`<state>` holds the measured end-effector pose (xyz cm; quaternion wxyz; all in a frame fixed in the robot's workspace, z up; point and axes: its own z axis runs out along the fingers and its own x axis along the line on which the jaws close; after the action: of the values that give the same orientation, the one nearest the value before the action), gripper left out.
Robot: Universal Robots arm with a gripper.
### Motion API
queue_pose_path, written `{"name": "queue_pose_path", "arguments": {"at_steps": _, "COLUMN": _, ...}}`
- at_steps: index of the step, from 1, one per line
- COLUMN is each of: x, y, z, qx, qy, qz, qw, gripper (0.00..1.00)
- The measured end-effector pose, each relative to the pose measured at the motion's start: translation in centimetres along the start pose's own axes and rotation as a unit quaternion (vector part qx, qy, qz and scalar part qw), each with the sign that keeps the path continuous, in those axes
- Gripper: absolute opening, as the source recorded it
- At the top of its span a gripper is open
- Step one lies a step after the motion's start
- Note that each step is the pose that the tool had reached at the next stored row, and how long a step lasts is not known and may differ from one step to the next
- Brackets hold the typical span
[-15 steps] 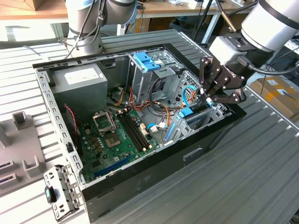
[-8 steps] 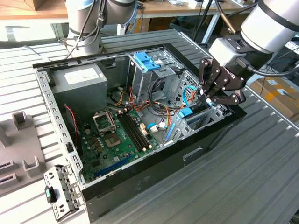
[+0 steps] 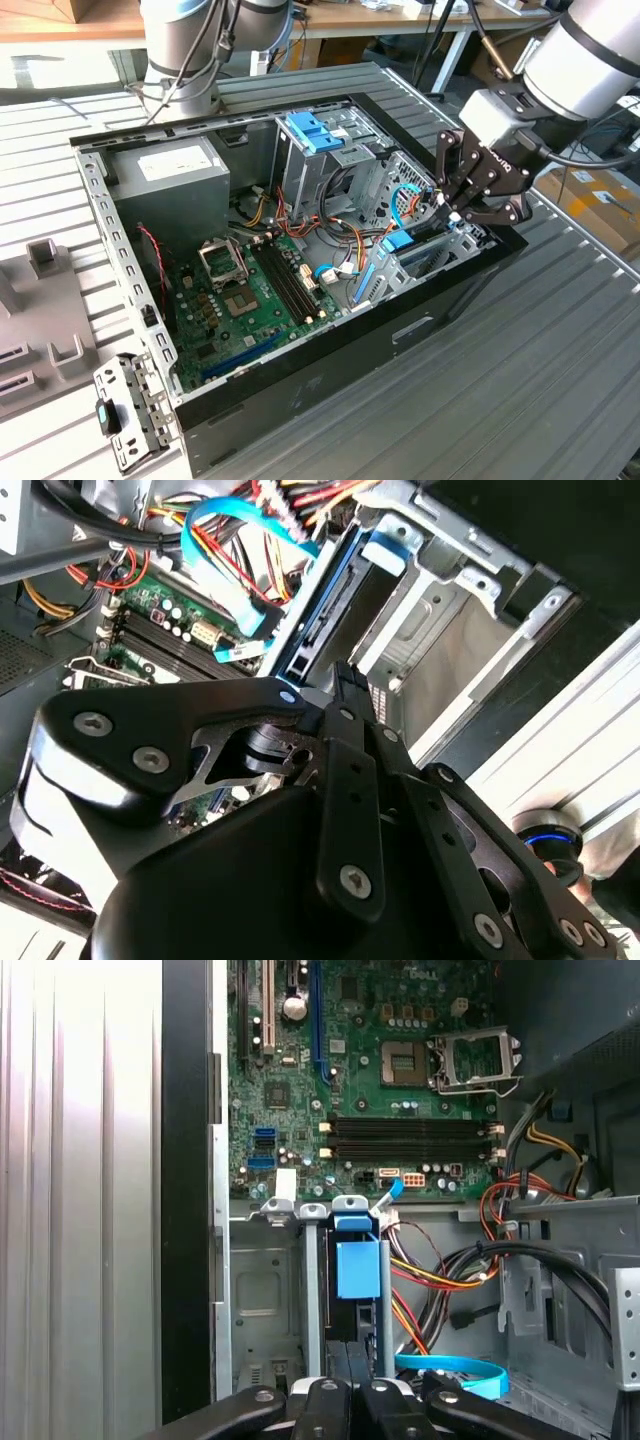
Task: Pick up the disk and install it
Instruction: 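Insert the disk into the insertion slot, then insert the first disk wire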
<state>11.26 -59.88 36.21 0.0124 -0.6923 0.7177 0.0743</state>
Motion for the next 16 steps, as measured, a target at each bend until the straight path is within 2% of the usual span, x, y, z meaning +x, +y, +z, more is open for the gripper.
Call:
{"name": "queue_pose_path", "arguments": {"at_steps": 3, "x": -0.02, "y": -0.26, "z": -0.02, "qx": 0.0, "qy": 0.0, "qz": 0.0, "qw": 1.0, "gripper": 0.11}}
{"name": "queue_pose_path", "arguments": {"at_steps": 16, "x": -0.01, "y": -0.3, "z": -0.03, "qx": -0.0002, "qy": 0.0002, "qz": -0.002, "qw": 1.0, "gripper": 0.11}}
